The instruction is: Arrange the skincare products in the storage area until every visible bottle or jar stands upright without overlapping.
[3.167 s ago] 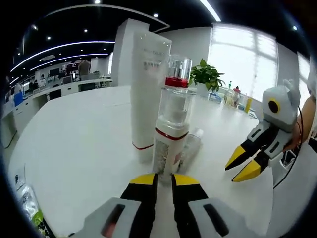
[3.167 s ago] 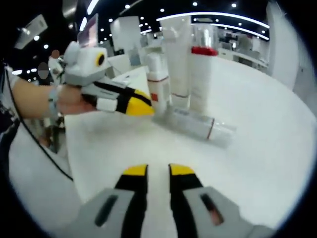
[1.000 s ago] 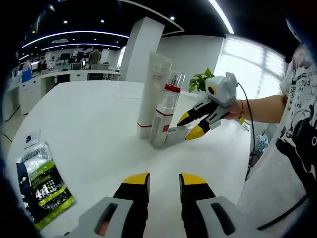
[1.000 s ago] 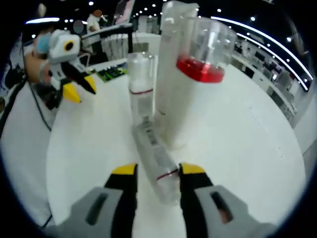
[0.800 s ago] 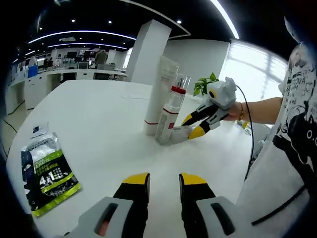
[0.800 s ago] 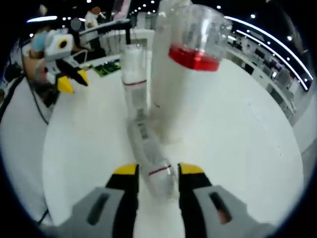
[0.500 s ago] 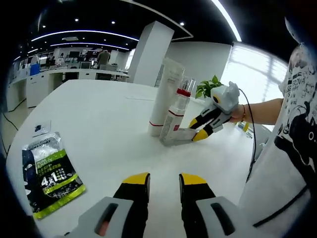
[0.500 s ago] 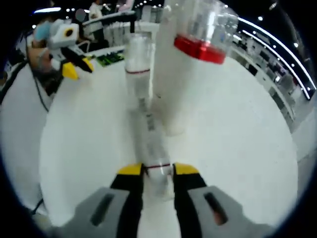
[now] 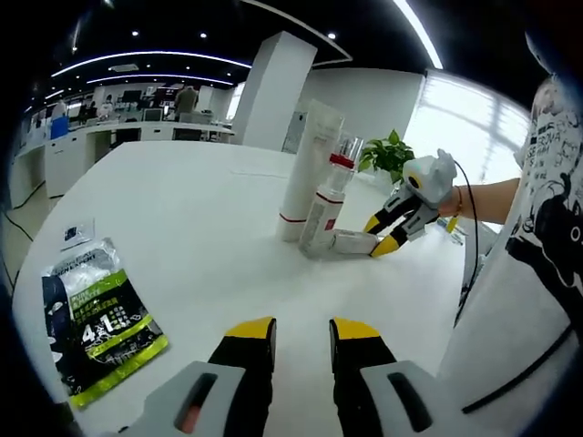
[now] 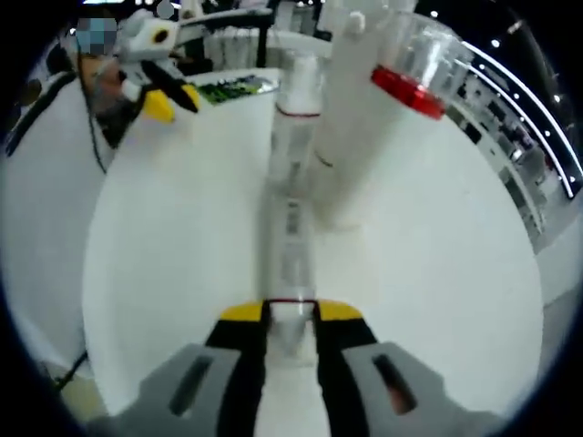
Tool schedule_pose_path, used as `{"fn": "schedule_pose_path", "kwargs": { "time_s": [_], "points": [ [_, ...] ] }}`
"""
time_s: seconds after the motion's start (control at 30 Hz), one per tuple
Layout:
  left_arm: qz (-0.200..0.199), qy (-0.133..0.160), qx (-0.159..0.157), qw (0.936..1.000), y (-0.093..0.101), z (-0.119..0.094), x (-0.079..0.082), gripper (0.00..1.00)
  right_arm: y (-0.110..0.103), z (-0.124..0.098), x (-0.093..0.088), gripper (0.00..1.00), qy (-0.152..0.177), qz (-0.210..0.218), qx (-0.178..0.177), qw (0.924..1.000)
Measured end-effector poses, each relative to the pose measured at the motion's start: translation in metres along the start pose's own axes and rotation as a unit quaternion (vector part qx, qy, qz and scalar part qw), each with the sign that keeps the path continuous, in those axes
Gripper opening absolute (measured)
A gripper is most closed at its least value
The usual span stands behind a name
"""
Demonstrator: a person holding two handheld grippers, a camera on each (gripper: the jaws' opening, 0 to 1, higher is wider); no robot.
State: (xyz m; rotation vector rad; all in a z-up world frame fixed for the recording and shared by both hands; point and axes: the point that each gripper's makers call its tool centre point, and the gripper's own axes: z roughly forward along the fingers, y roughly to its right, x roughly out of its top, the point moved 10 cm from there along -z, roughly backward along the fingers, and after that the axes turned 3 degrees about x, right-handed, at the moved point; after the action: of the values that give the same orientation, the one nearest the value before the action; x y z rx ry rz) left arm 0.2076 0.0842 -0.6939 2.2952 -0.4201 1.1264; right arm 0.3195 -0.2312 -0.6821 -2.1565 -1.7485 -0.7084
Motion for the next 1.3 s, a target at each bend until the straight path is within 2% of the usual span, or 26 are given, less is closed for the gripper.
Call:
{"fn": "schedule_pose_path", "kwargs": {
  "time_s": [0.3,0.63,0.93,1.3],
  "points": [
    [0.009,-0.015,-0.006,0.9998,-0.002,-0.001,-0.005,0.23,-0.022,0.001,0.004,0.18,0.008,0.018,0.021,0.9996],
    [0.019,-0.023,-0.02,0.9993,0.0,0.003,-0.001,0.24,-0.045,0.009,0.023,0.18,0.016,-0.017,0.056,0.9982],
    [0.021,-0.031,-0.028,0.9989,0.001,0.004,-0.004,0.25,-0.05,0.014,0.034,0.18,0.017,-0.038,0.069,0.9967],
    [0.028,-0.046,-0.032,0.998,0.003,0.004,-0.011,0.26,-0.066,0.026,0.053,0.18,0.028,-0.072,0.104,0.9915]
  ]
}}
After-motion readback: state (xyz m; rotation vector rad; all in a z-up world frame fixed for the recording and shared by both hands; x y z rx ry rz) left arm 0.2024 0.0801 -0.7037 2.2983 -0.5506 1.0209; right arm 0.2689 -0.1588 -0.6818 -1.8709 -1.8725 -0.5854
